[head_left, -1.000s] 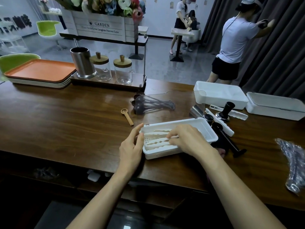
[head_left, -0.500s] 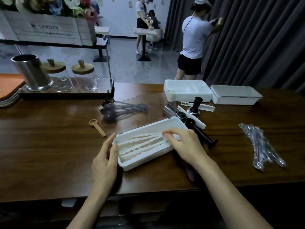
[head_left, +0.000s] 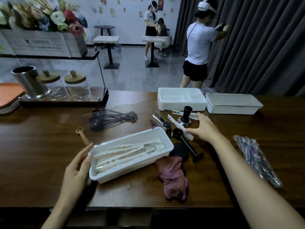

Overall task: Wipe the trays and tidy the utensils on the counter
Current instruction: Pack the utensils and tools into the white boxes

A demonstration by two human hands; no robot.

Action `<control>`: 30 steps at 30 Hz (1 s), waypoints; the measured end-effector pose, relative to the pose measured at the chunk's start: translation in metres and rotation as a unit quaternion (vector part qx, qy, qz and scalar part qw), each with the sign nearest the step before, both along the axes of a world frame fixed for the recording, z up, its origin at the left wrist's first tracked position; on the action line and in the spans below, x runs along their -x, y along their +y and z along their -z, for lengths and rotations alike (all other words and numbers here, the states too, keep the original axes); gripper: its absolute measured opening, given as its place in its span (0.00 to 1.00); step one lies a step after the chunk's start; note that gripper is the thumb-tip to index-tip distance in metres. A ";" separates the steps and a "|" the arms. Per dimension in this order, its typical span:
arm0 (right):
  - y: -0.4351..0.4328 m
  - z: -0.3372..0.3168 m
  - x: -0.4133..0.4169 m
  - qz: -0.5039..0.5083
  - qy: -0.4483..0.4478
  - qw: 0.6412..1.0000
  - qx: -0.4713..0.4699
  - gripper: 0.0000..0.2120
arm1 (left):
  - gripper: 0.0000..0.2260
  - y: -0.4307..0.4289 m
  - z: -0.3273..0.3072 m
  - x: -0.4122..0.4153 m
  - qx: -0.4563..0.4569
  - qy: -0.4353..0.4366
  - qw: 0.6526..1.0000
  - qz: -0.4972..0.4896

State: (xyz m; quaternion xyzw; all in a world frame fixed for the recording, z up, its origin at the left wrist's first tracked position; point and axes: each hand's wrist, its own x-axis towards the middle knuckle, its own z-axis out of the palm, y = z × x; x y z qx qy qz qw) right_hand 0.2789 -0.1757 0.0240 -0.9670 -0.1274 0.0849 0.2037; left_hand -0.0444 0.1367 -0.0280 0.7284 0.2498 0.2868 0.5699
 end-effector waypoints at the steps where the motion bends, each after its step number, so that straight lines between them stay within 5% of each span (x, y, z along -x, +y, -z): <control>1: 0.001 0.002 -0.011 -0.017 0.020 0.999 0.020 0.59 | 0.14 -0.001 -0.001 -0.001 -0.001 0.002 1.000 -0.007; 12: 0.007 0.003 -0.061 -0.128 0.087 0.978 0.138 0.71 | 0.14 -0.014 -0.007 -0.008 0.001 -0.003 0.999 -0.052; 21: -0.010 0.003 -0.065 -0.149 0.107 0.981 0.055 0.61 | 0.15 -0.019 -0.009 -0.011 0.007 -0.011 0.998 -0.065; 30: -0.011 -0.014 -0.054 -0.133 0.004 0.989 -0.067 0.42 | 0.15 -0.017 -0.007 -0.010 0.027 -0.014 0.998 -0.061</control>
